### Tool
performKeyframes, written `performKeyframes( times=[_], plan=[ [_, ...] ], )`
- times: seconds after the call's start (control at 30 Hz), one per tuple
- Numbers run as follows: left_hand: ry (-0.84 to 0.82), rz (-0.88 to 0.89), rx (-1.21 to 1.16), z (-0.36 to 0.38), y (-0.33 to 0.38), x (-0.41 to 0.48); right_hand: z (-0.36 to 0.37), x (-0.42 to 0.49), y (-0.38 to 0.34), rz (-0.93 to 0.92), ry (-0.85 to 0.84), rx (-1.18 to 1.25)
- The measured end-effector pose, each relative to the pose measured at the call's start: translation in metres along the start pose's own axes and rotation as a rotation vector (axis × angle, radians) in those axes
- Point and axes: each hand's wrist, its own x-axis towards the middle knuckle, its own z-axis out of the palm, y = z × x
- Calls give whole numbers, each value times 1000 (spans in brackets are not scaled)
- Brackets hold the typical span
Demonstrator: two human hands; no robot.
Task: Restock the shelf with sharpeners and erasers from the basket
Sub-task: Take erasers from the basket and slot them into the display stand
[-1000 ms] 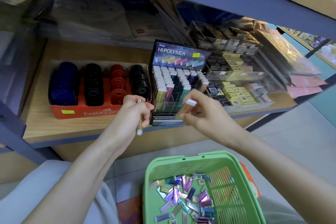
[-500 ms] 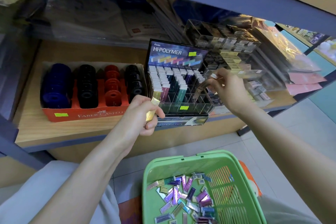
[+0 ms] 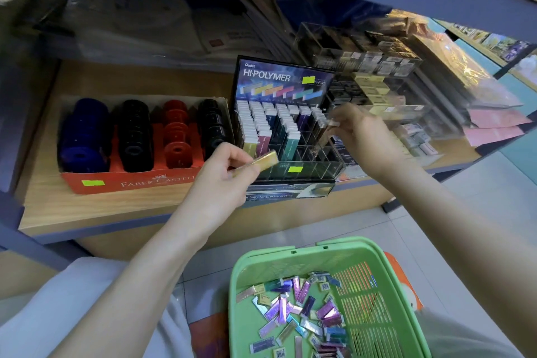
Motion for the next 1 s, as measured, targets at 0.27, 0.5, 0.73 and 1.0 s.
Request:
performKeyframes(
  times=[0.27, 0.5, 0.73, 1.0],
  plan=[
    [60, 186, 60, 7, 3, -3, 5, -10, -19, -5, 120, -61],
    [12, 337, 116, 23, 5, 0, -10, -64, -72, -43, -162, 472],
    [58, 501, 412, 43, -2, -2, -10, -83, -64, 22, -152, 467],
    [99, 539, 935, 52, -17, 4, -23, -51, -36, 280, 48, 604]
  ],
)
